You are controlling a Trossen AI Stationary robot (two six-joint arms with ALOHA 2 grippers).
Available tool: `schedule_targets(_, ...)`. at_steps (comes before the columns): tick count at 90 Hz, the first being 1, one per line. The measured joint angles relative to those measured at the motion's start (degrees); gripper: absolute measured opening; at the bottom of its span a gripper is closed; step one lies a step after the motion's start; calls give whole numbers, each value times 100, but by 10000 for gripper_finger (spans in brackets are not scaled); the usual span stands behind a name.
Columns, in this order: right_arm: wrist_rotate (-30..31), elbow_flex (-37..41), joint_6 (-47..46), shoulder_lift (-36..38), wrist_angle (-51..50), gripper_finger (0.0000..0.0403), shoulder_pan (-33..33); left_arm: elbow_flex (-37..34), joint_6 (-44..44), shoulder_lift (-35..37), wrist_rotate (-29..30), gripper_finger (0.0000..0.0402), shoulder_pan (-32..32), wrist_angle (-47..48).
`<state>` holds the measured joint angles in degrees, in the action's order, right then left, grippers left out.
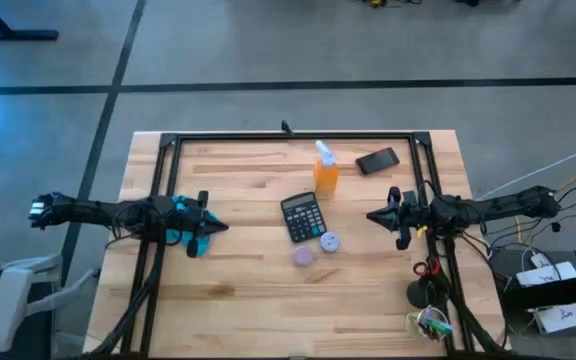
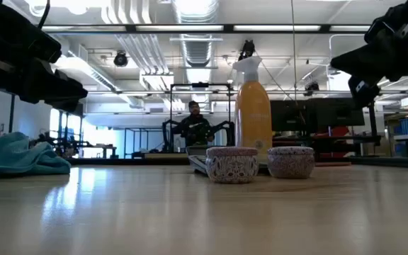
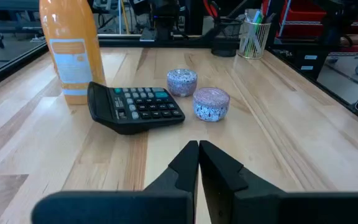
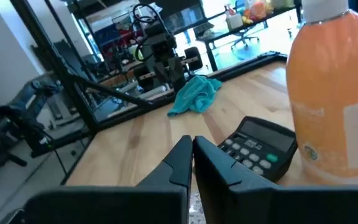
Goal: Apply microfiber cloth
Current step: Spray the back and front of the pink cellphone using the orange spray bottle
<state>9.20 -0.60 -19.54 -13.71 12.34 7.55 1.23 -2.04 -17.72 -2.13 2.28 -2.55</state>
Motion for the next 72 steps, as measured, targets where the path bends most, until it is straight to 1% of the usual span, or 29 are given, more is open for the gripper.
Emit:
schedule_targets(9, 28, -11, 480, -105, -11, 0, -9, -1, 0, 1, 2, 0, 0, 0)
schedule_targets(13, 187, -63, 561, -198, -152, 0, -8, 0, 0, 2, 1, 0, 1, 0)
schedule_targets(22, 914, -307, 516, -478, -659, 0, -9, 0, 0, -4, 2, 0, 0, -2)
schedule_targets(34, 1842, -871, 514, -865, -1532, 0, -47, 0, 0, -16, 2, 0, 2, -2)
schedule_targets(42, 2394, -1268, 495, -1232, -2035, 0, -234, 0, 0, -20, 1, 0, 1, -1)
schedule_targets(46, 2563, -1426, 424, -1440, -2292, 0, -382, 0, 0, -17, 2, 0, 0, -2)
schedule_targets(53, 2576, -1631, 257, -1807, -2667, 0, -714, 0, 0, -20, 2, 0, 1, -1)
schedule_targets(62, 2401, -1760, 108, -2303, -2910, 0, -1273, -2, 0, -20, 2, 0, 2, 0)
schedule_targets(67, 2149, -1781, 20, -2597, -2963, 0, -1668, 0, 0, -20, 2, 0, 0, 0)
schedule_targets(72, 1678, -1784, -72, -2871, -2964, 0, -2114, 0, 222, -20, 6, 0, 0, 9)
